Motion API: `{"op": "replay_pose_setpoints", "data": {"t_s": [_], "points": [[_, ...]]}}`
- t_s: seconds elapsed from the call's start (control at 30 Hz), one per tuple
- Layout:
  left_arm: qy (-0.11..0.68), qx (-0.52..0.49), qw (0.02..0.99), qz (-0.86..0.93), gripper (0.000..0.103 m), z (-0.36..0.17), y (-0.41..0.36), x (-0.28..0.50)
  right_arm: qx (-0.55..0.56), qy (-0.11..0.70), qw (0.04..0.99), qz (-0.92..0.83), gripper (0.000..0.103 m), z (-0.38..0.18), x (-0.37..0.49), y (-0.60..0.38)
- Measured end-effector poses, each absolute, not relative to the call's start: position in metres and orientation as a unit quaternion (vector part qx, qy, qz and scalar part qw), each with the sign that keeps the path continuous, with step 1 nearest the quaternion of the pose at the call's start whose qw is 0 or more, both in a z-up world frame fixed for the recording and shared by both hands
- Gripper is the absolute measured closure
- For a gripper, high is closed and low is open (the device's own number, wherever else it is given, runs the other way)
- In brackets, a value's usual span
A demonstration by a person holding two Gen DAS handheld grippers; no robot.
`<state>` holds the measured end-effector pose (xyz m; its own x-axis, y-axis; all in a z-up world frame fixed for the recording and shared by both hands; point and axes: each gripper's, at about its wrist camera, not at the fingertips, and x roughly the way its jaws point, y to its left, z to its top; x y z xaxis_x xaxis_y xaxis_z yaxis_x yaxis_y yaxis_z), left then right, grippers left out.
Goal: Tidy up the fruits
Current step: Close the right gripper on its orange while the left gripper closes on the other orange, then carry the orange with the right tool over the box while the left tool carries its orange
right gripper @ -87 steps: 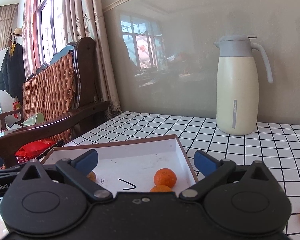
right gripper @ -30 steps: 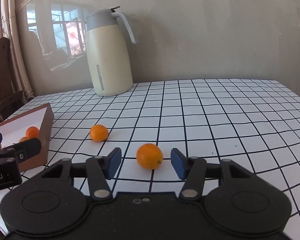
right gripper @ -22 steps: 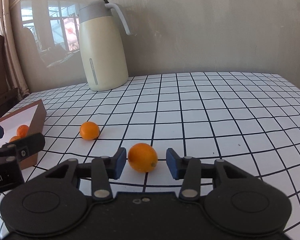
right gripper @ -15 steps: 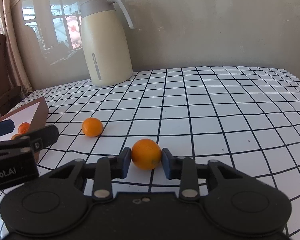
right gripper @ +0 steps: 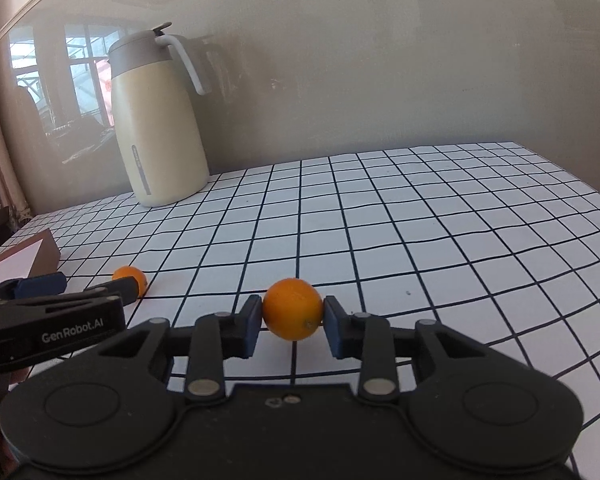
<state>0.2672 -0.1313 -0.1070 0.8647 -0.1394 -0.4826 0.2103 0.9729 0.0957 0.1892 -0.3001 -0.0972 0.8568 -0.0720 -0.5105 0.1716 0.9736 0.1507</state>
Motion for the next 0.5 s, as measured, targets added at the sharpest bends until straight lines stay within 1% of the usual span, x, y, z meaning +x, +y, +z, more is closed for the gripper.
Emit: {"op": "replay_pose_setpoints", "data": {"t_s": [0.03,0.27,0.3,0.33,0.37,0.43,0.5], "points": [[0.248,0.073,0.962,-0.091,0.030,-0.109,-0.133,0.271,0.095,0.258,0.959,-0.067,0.078,-0.097,0.188,-0.302],[0.267,0.064,0.957,-0.090,0.040,-0.115,-0.140,0.294,0.096,0.246,0.961,-0.081,0.078,-0.094,0.184,-0.311],[0.273,0.063,0.956,-0.090,0.047,-0.116,-0.141,0.297,0.096,0.246,0.961,-0.081,0.078,-0.094,0.184,-0.311],[0.280,0.062,0.954,-0.091,0.052,-0.117,-0.142,0.301,0.097,0.246,0.961,-0.080,0.078,-0.094,0.184,-0.312],[0.288,0.059,0.951,-0.093,0.054,-0.118,-0.142,0.304,0.098,0.246,0.961,-0.079,0.078,-0.093,0.184,-0.312],[0.299,0.054,0.948,-0.094,0.065,-0.120,-0.142,0.308,0.099,0.243,0.962,-0.078,0.078,-0.093,0.183,-0.311],[0.301,0.050,0.948,-0.092,0.068,-0.120,-0.141,0.308,0.103,0.241,0.962,-0.075,0.078,-0.092,0.183,-0.310]]}}
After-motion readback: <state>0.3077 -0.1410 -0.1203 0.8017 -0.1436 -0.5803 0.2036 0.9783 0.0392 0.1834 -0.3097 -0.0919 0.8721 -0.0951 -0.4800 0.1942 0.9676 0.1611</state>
